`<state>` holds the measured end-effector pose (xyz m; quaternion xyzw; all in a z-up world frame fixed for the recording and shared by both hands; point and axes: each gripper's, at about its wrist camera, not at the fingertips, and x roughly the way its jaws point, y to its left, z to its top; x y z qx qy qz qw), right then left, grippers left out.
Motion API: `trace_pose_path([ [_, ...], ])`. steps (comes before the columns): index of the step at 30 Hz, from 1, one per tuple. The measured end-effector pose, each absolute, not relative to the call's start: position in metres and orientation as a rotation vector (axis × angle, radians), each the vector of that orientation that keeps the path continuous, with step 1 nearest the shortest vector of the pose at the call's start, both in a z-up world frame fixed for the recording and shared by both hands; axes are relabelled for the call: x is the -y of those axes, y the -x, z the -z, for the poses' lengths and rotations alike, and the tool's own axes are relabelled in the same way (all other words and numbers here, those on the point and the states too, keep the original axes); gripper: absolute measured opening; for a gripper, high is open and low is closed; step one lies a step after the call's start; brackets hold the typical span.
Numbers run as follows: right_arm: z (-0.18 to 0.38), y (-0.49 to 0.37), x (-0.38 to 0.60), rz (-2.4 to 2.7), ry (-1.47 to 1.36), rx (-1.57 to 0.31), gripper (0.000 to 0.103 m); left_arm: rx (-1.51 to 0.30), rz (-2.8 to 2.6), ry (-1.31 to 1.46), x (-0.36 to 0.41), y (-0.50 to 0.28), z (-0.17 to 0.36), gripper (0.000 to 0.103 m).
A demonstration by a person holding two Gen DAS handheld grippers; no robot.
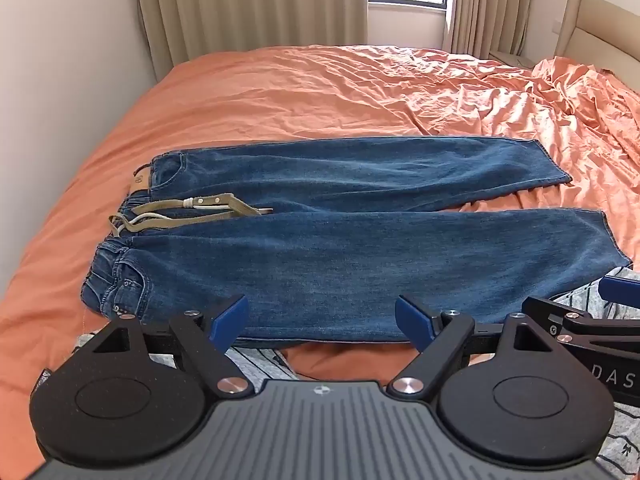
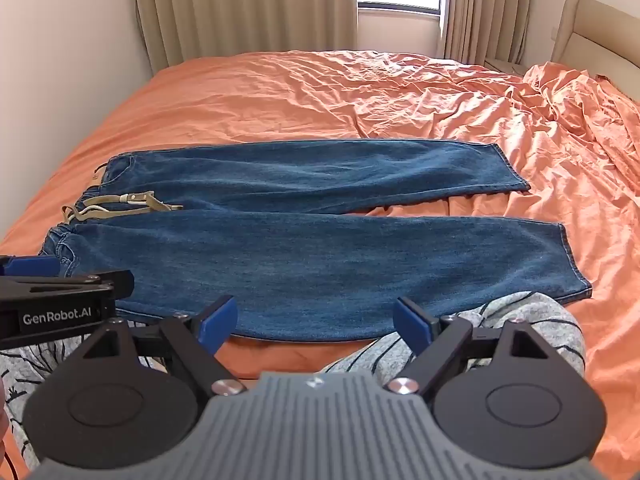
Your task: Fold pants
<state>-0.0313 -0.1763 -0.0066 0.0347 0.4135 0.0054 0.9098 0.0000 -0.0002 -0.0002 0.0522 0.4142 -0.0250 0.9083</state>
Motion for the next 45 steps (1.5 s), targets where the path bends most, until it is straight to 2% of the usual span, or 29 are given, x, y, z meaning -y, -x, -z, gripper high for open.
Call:
trace_pose_path([
  [17, 0.012, 0.028, 0.179, -0.003, -0.084, -0.852, 0.081, -0.847, 0.052, -0.114, 0.015, 0.006, 0.01, 0.097],
  [45, 0.012, 0.026, 0.18, -0.016, -0.088, -0.855, 0.081, -0.864, 0.056, -0.096, -0.001, -0.001, 0.005, 0.097],
])
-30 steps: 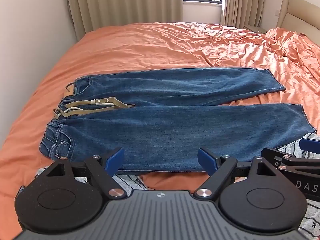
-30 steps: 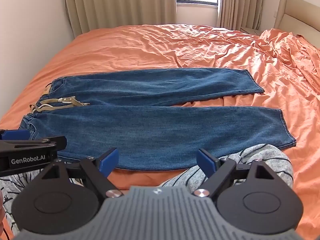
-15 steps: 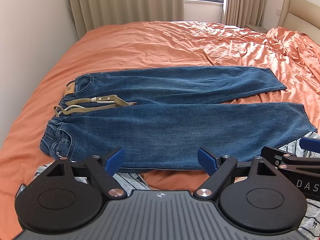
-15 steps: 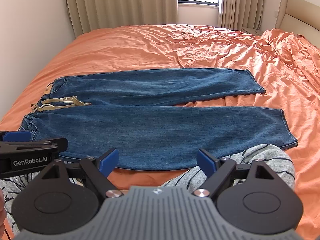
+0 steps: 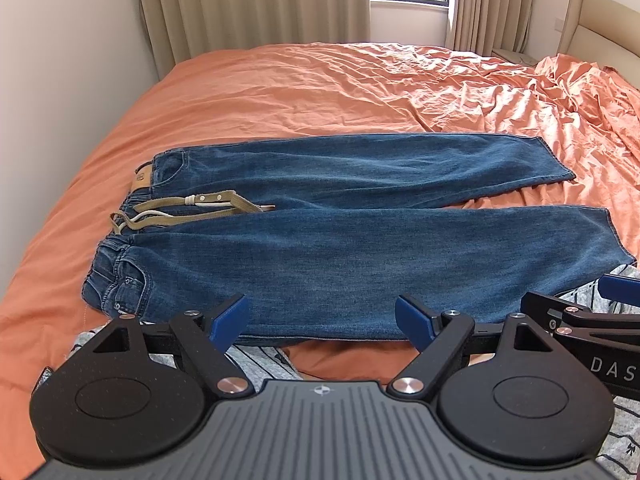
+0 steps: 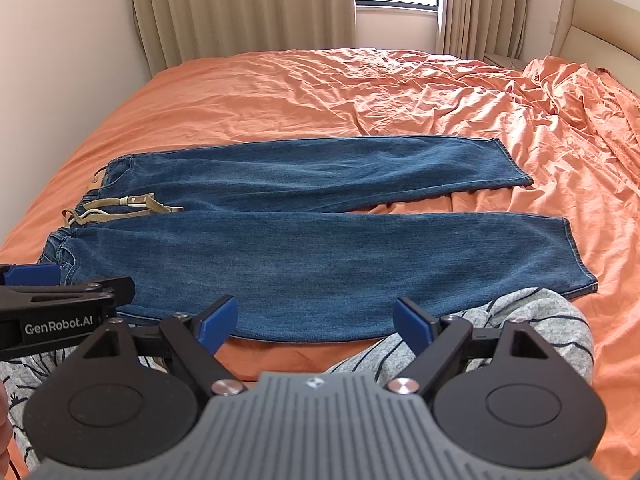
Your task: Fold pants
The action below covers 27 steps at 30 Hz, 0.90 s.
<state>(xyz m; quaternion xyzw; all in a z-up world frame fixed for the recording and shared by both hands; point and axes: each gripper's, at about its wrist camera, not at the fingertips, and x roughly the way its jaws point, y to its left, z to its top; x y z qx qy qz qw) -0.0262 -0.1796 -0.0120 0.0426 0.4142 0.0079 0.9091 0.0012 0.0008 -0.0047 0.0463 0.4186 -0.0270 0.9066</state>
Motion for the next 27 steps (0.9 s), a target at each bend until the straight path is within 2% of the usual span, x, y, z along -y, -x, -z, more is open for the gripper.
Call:
trace_pose_path([
  [27, 0.0118, 0.0254, 0.1796, -0.036, -0.097, -0.859, 0.081, -0.864, 0.055, -0.102, 0.0015, 0.0, 0.0019, 0.097],
])
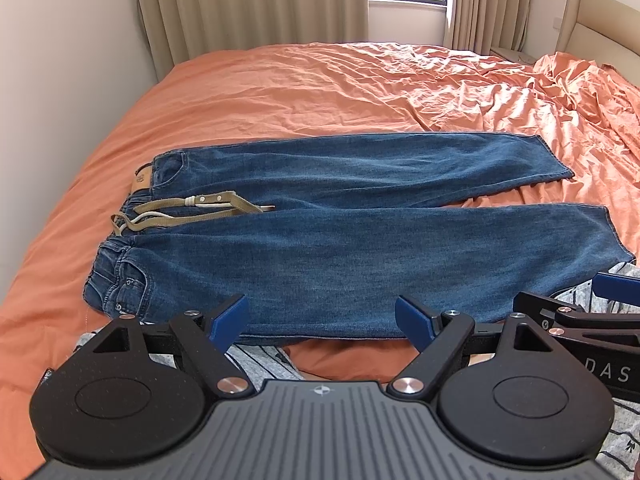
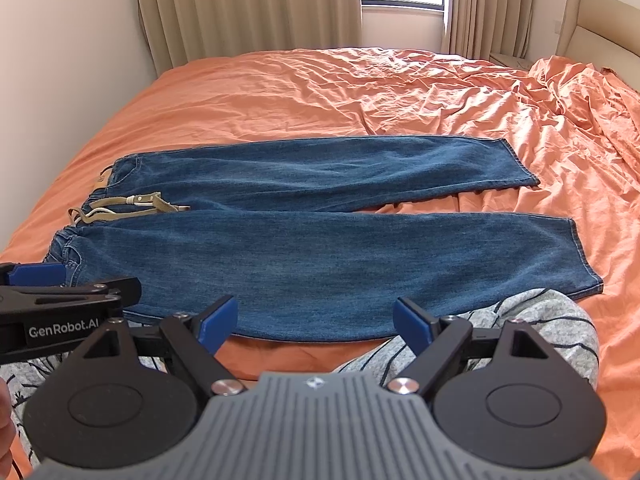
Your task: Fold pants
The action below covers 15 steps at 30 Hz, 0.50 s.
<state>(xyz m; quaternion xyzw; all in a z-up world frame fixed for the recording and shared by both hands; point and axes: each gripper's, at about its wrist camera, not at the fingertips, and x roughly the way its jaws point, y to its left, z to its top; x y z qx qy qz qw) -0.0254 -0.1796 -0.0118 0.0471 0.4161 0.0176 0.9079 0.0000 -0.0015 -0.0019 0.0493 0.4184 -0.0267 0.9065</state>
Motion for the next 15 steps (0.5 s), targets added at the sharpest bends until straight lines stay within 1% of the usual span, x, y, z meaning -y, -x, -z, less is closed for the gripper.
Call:
trace_pose_path([
  [15, 0.0114, 0.0252, 0.1811, -0.046, -0.098, -0.861, 0.081, -0.864, 0.057, -0.103, 0.0007, 0.0001, 0.0003, 0.097],
])
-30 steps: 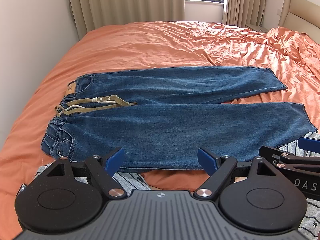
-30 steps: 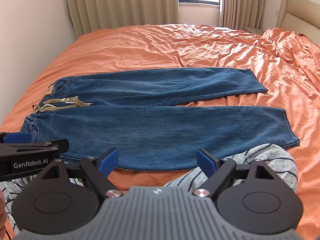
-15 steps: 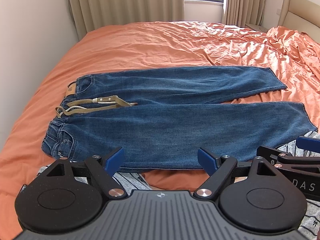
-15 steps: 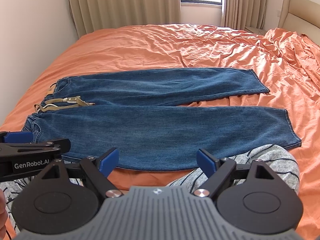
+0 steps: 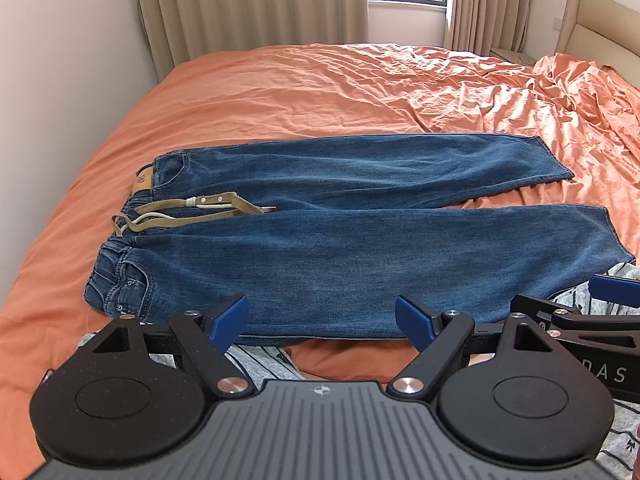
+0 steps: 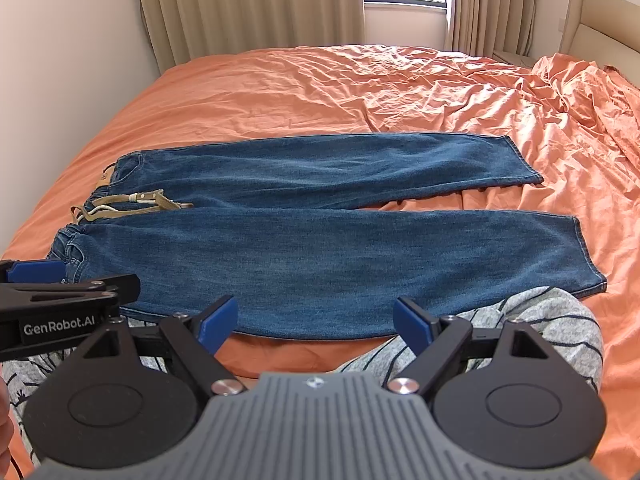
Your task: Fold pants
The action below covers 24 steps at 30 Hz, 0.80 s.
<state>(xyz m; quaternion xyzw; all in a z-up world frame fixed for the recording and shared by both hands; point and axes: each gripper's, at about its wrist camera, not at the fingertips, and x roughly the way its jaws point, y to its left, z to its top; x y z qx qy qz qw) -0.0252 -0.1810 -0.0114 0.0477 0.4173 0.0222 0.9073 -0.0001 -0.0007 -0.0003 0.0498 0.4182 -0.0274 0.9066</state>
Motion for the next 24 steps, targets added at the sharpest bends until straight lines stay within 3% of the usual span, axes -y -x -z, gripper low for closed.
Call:
trace_pose_path([
  [11, 0.012, 0.021, 0.19, -0.078, -0.105, -0.858, 0.081, -0.852, 0.071, -0.142, -0.003, -0.002, -0.003, 0.096],
  [17, 0.011, 0.009, 0.24, -0.173, -0.187, -0.793, 0.081, -0.778, 0.079, -0.277, -0.043, -0.023, -0.02, 0.078],
  [22, 0.01, -0.005, 0.287, -0.108, -0.124, -0.737, 0.081, -0.753, 0.088, -0.418, -0.095, -0.047, -0.033, 0.07],
  [24, 0.011, -0.011, 0.301, -0.087, -0.064, -0.722, 0.081, -0.782, 0.098, -0.454, -0.119, -0.06, -0.034, 0.059],
])
